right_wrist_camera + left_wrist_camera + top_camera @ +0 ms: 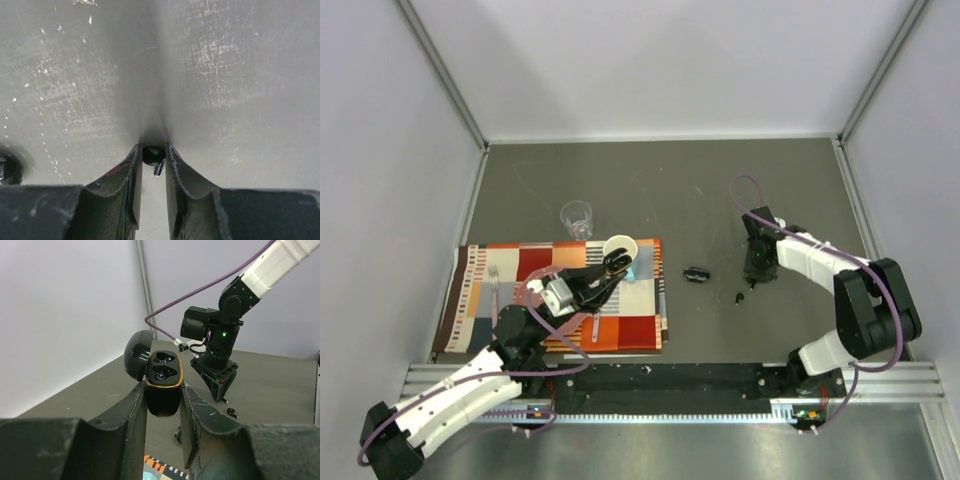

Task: Insert the wireless bluetooth earbuds into the charging case
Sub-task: Pick up the earbud from the center of the board, then place the earbud in the charging case.

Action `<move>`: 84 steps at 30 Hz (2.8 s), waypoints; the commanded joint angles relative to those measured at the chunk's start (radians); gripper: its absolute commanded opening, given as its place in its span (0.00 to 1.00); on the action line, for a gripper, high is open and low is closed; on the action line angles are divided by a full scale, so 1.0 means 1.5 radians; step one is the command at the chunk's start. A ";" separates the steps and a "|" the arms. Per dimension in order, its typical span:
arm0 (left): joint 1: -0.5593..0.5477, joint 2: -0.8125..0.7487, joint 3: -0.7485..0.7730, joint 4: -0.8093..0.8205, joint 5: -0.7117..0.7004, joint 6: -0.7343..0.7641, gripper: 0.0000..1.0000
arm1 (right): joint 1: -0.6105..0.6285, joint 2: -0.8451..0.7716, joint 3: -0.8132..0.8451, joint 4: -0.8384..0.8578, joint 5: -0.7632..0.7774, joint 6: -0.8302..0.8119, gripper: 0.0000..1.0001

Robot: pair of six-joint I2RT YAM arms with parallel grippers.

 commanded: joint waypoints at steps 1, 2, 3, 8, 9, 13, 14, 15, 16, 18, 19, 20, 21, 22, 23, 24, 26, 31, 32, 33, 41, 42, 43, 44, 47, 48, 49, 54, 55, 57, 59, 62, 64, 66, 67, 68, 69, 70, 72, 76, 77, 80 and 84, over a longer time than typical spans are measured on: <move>0.000 0.011 0.031 0.026 0.003 0.002 0.00 | 0.017 -0.048 -0.004 -0.003 0.026 -0.012 0.00; -0.001 0.013 0.031 0.029 0.005 0.001 0.00 | 0.019 -0.078 -0.004 -0.003 0.030 -0.014 0.00; -0.001 0.020 0.032 0.031 0.005 0.000 0.00 | 0.022 -0.094 -0.005 -0.001 0.033 -0.015 0.00; -0.001 0.038 0.030 0.062 0.012 -0.013 0.00 | 0.066 -0.214 -0.011 0.031 0.052 -0.021 0.00; -0.001 0.045 0.028 0.066 0.016 -0.014 0.00 | 0.076 -0.266 -0.022 0.060 0.056 -0.023 0.00; -0.001 0.061 0.027 0.082 0.027 -0.020 0.00 | 0.117 -0.393 -0.049 0.135 0.058 0.006 0.00; -0.001 0.063 0.027 0.085 0.030 -0.021 0.00 | 0.140 -0.421 -0.059 0.158 0.058 0.007 0.00; -0.001 0.066 0.027 0.092 0.030 -0.022 0.00 | 0.158 -0.440 -0.063 0.177 0.063 0.006 0.00; -0.001 0.069 0.027 0.096 0.032 -0.024 0.00 | 0.174 -0.476 -0.067 0.195 0.067 -0.002 0.00; -0.001 0.076 0.026 0.103 0.033 -0.027 0.00 | 0.228 -0.494 -0.068 0.243 0.085 -0.013 0.00; -0.001 0.080 0.026 0.109 0.036 -0.028 0.00 | 0.247 -0.500 -0.064 0.256 0.094 -0.026 0.00; -0.001 0.084 0.026 0.111 0.036 -0.028 0.00 | 0.271 -0.500 -0.055 0.278 0.106 -0.034 0.00; -0.001 0.086 0.026 0.113 0.039 -0.029 0.00 | 0.317 -0.498 -0.051 0.293 0.135 -0.055 0.00; 0.000 0.089 0.026 0.118 0.041 -0.030 0.00 | 0.347 -0.491 -0.049 0.310 0.153 -0.069 0.00; -0.001 0.093 0.027 0.119 0.041 -0.032 0.00 | 0.374 -0.484 -0.045 0.353 0.175 -0.085 0.00; 0.000 0.096 0.027 0.120 0.041 -0.033 0.00 | 0.434 -0.479 -0.043 0.376 0.220 -0.120 0.00; -0.001 0.100 0.032 0.118 0.042 -0.034 0.00 | 0.482 -0.461 -0.040 0.461 0.259 -0.156 0.00; -0.001 0.115 0.045 0.104 0.043 -0.036 0.00 | 0.593 -0.423 -0.039 0.611 0.287 -0.254 0.00; -0.001 0.123 0.047 0.104 0.046 -0.036 0.00 | 0.600 -0.412 -0.042 0.631 0.282 -0.263 0.00; -0.001 0.129 0.052 0.103 0.048 -0.035 0.00 | 0.606 -0.409 -0.043 0.666 0.280 -0.277 0.00; -0.001 0.174 0.068 0.113 0.067 -0.036 0.00 | 0.648 -0.370 -0.036 0.739 0.244 -0.330 0.00; -0.001 0.175 0.070 0.117 0.064 -0.036 0.00 | 0.648 -0.367 -0.035 0.740 0.237 -0.330 0.00; -0.001 0.179 0.072 0.118 0.063 -0.036 0.00 | 0.649 -0.363 -0.032 0.739 0.230 -0.332 0.00; -0.001 0.180 0.073 0.118 0.063 -0.036 0.00 | 0.650 -0.359 -0.030 0.736 0.223 -0.333 0.00; -0.001 0.180 0.077 0.120 0.057 -0.036 0.00 | 0.651 -0.350 -0.022 0.725 0.206 -0.337 0.00; -0.001 0.180 0.077 0.122 0.053 -0.036 0.00 | 0.650 -0.348 -0.020 0.722 0.203 -0.335 0.00; -0.001 0.180 0.076 0.127 0.047 -0.036 0.00 | 0.650 -0.346 -0.015 0.720 0.199 -0.334 0.00; -0.001 0.175 0.071 0.139 0.037 -0.036 0.00 | 0.651 -0.325 -0.006 0.714 0.171 -0.328 0.00; 0.000 0.174 0.071 0.141 0.036 -0.055 0.00 | 0.651 -0.322 -0.004 0.715 0.167 -0.327 0.00; 0.000 0.173 0.070 0.144 0.034 -0.054 0.00 | 0.651 -0.310 -0.003 0.721 0.160 -0.325 0.00; -0.001 0.171 0.071 0.144 0.033 -0.055 0.00 | 0.650 -0.302 0.002 0.718 0.159 -0.327 0.00; -0.001 0.167 0.070 0.145 0.035 -0.059 0.00 | 0.650 -0.291 0.004 0.721 0.159 -0.333 0.00; -0.001 0.163 0.069 0.145 0.034 -0.060 0.00 | 0.650 -0.286 0.002 0.721 0.161 -0.335 0.00; -0.001 0.161 0.068 0.147 0.032 -0.063 0.00 | 0.651 -0.283 0.003 0.717 0.162 -0.340 0.00; -0.001 0.159 0.067 0.148 0.030 -0.063 0.00 | 0.651 -0.280 0.004 0.709 0.162 -0.341 0.00; -0.001 0.159 0.066 0.150 0.027 -0.064 0.00 | 0.651 -0.279 0.005 0.707 0.164 -0.346 0.00; 0.000 0.158 0.067 0.153 0.026 -0.064 0.00 | 0.651 -0.278 0.005 0.706 0.168 -0.349 0.00; -0.001 0.159 0.067 0.153 0.026 -0.064 0.00 | 0.650 -0.278 0.004 0.704 0.172 -0.352 0.00; -0.001 0.157 0.067 0.153 0.027 -0.065 0.00 | 0.651 -0.279 0.003 0.704 0.175 -0.358 0.00; -0.001 0.156 0.064 0.155 0.026 -0.066 0.00 | 0.650 -0.279 0.002 0.698 0.181 -0.364 0.00; -0.001 0.154 0.063 0.155 0.026 -0.066 0.00 | 0.650 -0.279 0.001 0.695 0.180 -0.365 0.00; -0.001 0.153 0.060 0.158 0.021 -0.066 0.00 | 0.651 -0.278 0.001 0.691 0.179 -0.387 0.00; -0.001 0.149 0.059 0.156 0.016 -0.066 0.00 | 0.650 -0.279 0.002 0.683 0.165 -0.398 0.00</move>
